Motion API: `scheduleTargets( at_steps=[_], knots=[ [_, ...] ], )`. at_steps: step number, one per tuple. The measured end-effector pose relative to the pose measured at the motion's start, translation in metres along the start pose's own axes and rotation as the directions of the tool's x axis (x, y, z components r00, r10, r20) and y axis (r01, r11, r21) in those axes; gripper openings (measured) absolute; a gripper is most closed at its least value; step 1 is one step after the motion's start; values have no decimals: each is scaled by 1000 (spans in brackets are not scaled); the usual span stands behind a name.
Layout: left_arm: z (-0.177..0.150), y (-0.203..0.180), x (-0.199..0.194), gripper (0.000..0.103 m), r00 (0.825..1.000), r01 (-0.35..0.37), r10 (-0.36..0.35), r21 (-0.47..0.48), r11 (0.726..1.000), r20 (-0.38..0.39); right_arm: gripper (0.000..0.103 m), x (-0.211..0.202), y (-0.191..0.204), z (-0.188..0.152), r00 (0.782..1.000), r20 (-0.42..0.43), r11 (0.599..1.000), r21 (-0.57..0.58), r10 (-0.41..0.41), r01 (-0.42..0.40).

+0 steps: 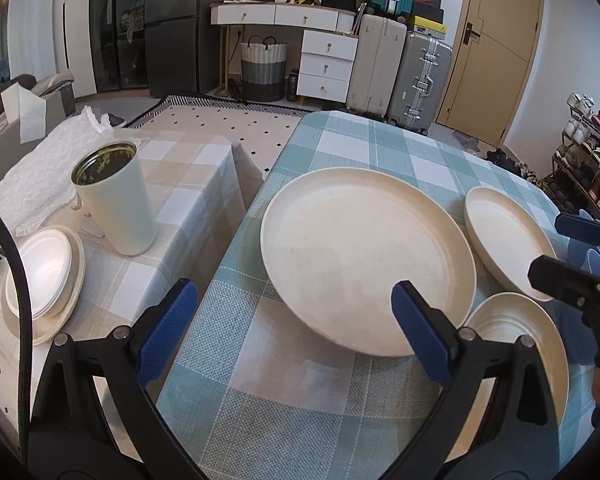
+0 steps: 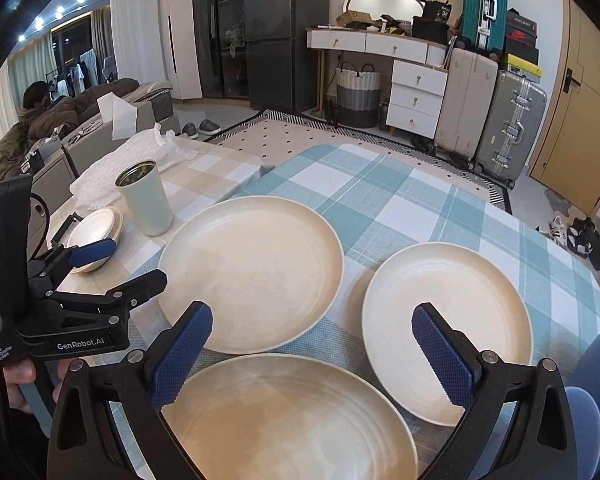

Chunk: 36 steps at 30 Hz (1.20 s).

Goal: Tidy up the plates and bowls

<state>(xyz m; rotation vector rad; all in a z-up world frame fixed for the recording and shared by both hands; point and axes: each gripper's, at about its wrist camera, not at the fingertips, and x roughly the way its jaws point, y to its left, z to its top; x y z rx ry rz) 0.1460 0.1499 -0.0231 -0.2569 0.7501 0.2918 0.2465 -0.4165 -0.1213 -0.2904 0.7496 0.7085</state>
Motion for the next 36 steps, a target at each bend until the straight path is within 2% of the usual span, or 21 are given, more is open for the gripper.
scheduleTargets(
  at_steps=[3,6,9,12,15,18,21,27,32,36],
  knots=[
    [1,3,8,97,1000,-1,1,-13,1000,-18,102,14,3,4,1000,-17,1000,-4,10,-10],
    [0,6,13,97,1000,-8,8,-13,1000,-24,96,30,2,7,998,-41,999,13,44,-43],
    [-1,10,17,95,1000,2,-3,-31,1000,-28,94,41,4,9,997,-50,999,14,52,-51],
    [-3,10,21,92,999,13,-14,-36,999,-34,86,54,3,11,995,-70,997,30,74,-72],
    [-4,10,23,89,999,20,-21,-33,999,-35,84,66,-1,11,991,-102,995,56,91,-86],
    [-4,9,26,84,998,36,-37,-33,999,-40,78,79,-5,11,986,-127,992,79,106,-97],
    [-6,9,30,75,998,41,-43,-36,999,-56,69,89,-9,9,982,-151,990,105,112,-97],
    [-9,12,39,68,995,50,-54,-49,998,-81,63,102,-14,5,978,-177,989,118,110,-90],
    [-11,13,45,57,993,57,-63,-60,997,-103,55,107,-14,3,976,-190,989,117,106,-85],
    [-13,11,48,50,992,69,-75,-60,996,-105,41,109,-17,2,977,-195,990,124,86,-63]
  ],
)
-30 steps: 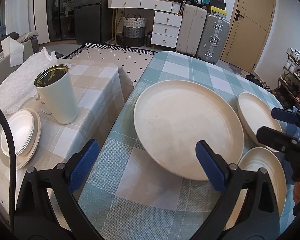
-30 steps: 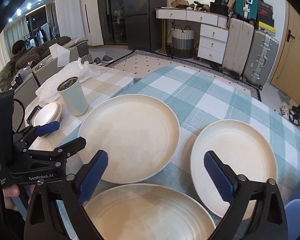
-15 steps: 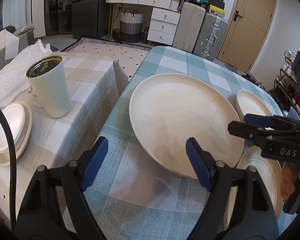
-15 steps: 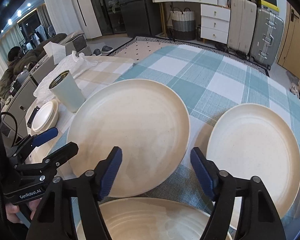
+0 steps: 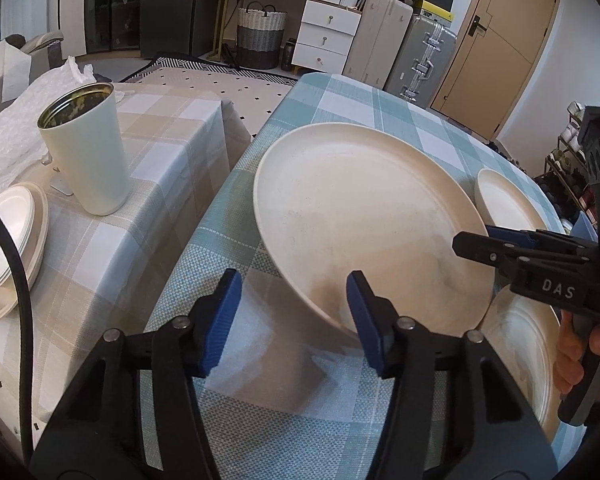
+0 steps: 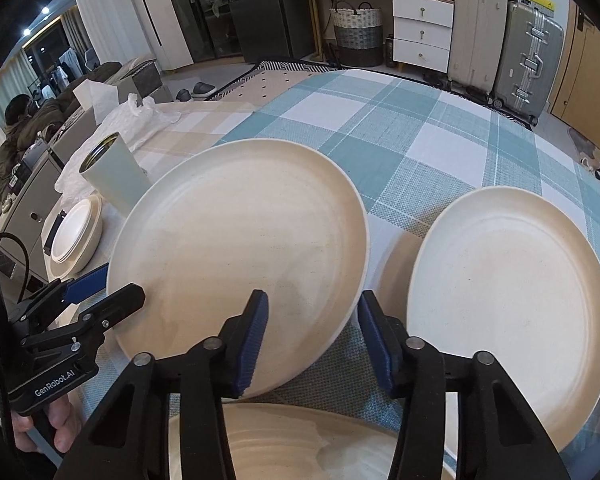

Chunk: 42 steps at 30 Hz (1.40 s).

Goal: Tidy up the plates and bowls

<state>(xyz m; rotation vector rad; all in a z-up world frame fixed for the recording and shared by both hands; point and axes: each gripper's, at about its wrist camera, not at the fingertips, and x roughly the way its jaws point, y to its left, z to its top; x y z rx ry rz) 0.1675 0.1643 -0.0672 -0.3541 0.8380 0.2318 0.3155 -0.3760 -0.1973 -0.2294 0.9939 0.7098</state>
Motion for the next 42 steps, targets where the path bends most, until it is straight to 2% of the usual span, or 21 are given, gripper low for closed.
scheduleTargets(
  at_steps=[3,4,7,10,27,42],
  knots=[
    [0,-2,1,47,1000,3,-3,2,1000,3,29,-1,-3,0,1000,6,1000,6,-28,28],
    [-1,-3,1,43,1000,11,-11,3,1000,3,26,-1,-4,-1,999,6,999,9,-33,33],
    [-1,-7,0,34,1000,25,-25,17,1000,6,21,-2,-5,-1,999,6,999,11,-47,47],
    [-2,-9,-1,33,1000,16,-16,25,1000,11,18,-3,-4,-3,998,12,998,-1,-63,63],
    [-1,-12,-12,31,999,-13,10,57,998,54,18,-11,5,-8,994,50,995,-38,-95,97],
    [0,-29,-43,31,995,-10,0,94,996,103,18,-47,8,-13,987,117,993,-28,-109,113]
  ],
)
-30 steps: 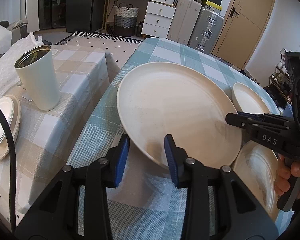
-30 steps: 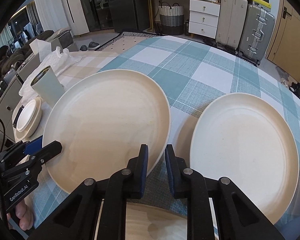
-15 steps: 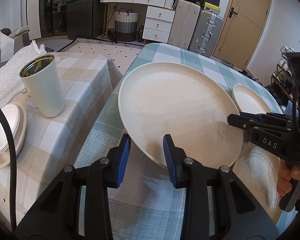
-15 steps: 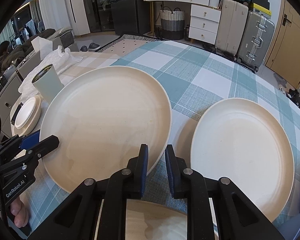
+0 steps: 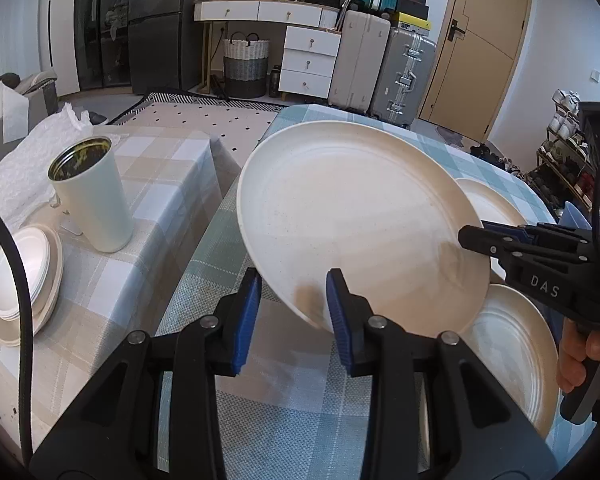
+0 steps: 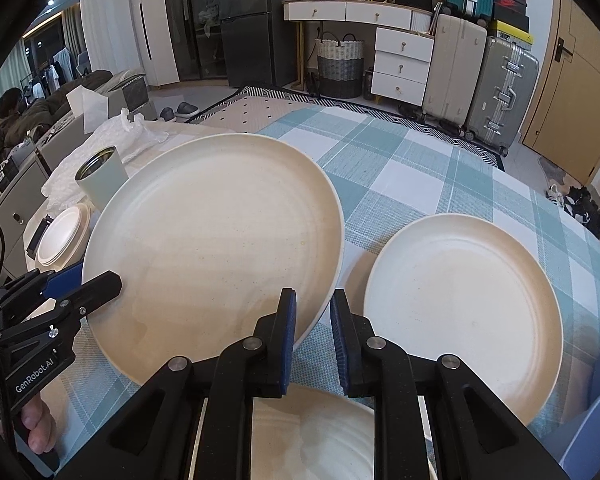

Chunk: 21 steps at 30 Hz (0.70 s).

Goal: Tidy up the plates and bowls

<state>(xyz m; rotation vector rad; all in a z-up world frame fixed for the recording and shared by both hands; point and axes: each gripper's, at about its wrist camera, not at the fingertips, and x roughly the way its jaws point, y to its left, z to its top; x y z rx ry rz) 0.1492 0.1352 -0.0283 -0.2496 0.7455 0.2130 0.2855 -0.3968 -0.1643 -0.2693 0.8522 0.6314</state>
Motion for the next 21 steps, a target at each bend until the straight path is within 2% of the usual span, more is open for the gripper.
scheduleTargets(
  at_steps=[21],
  knots=[
    [5,-43,-66,31,996,50,-56,78,996,75,18,-68,-11,-17,996,86,997,63,-40,35]
  ],
)
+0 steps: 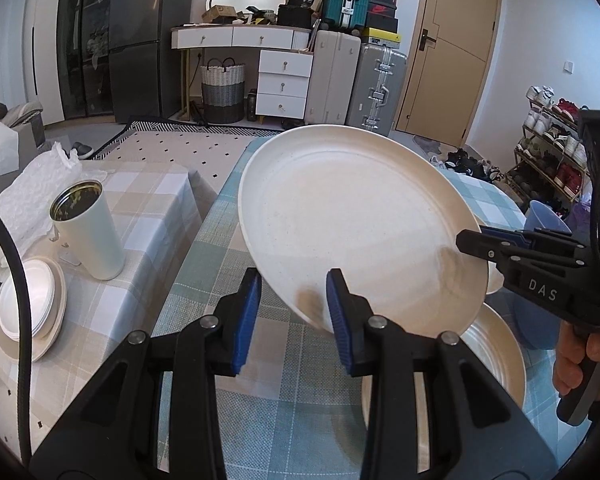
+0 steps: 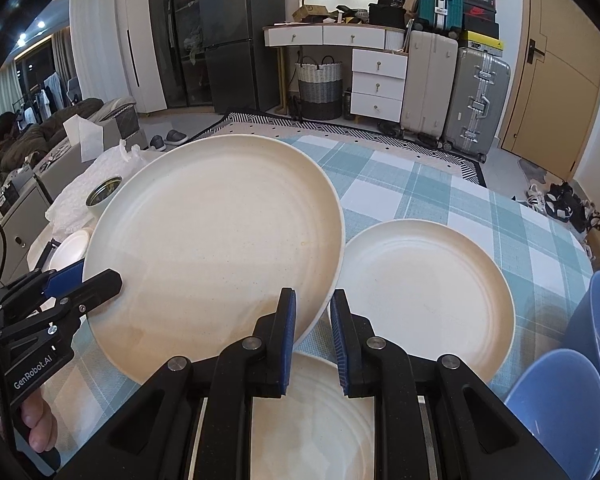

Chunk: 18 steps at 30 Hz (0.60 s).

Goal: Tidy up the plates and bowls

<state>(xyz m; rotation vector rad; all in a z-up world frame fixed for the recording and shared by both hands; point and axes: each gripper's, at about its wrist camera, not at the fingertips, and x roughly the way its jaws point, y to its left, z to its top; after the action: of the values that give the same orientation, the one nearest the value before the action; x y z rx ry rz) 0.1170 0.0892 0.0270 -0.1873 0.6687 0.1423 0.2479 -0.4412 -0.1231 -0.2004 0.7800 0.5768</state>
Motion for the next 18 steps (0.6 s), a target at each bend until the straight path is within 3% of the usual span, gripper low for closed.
scheduleTargets(
  at_steps=[18],
  knots=[
    [-15,-55,-45,31,999,52,-53,104,993,4,18,-57,-15,-33,997,25,996,59,-66,65]
  ],
)
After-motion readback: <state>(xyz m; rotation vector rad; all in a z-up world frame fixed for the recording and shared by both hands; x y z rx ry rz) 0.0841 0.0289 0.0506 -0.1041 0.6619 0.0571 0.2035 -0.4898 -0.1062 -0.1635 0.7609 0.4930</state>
